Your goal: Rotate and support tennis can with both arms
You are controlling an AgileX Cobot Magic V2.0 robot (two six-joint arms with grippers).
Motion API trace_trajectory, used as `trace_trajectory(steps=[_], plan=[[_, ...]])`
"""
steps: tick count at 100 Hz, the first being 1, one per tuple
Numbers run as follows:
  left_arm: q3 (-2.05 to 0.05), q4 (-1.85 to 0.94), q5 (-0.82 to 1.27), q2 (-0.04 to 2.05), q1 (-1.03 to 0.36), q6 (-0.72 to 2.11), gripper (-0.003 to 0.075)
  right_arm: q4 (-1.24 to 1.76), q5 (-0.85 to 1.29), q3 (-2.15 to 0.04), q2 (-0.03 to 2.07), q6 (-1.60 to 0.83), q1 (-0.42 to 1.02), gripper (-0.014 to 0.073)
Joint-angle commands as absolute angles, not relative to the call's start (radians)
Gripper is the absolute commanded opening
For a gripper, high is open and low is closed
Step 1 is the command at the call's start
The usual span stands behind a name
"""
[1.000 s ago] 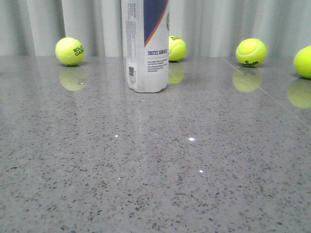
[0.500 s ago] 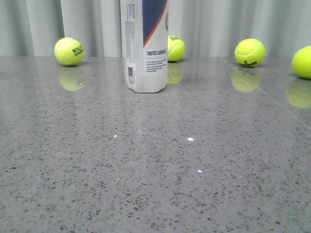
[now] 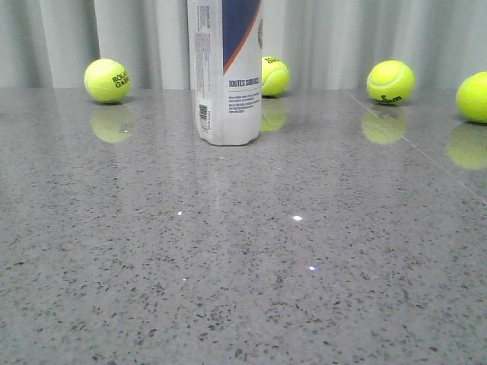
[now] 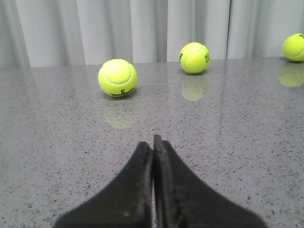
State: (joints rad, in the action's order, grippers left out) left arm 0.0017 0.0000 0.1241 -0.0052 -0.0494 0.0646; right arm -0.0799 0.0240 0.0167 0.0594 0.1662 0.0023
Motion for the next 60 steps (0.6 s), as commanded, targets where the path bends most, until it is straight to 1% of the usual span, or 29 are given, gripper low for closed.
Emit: trace_trajectory(steps=[1,6,60], plan=[[0.046,-0.006,0.045,-0.03,-0.047,0.056,-0.0019,-0.096,-0.071,0.031,0.002,0.174,-0.026,-0.006],[0.046,-0.006,0.045,-0.03,-0.047,0.056,-0.0019,-0.097,-0.021,0.03,-0.033,0.174,-0.03,-0.006],[0.046,-0.006,0.045,-0.03,-0.047,0.056,-0.0019,-0.098,-0.005,0.03,-0.028,0.174,-0.031,-0.006]])
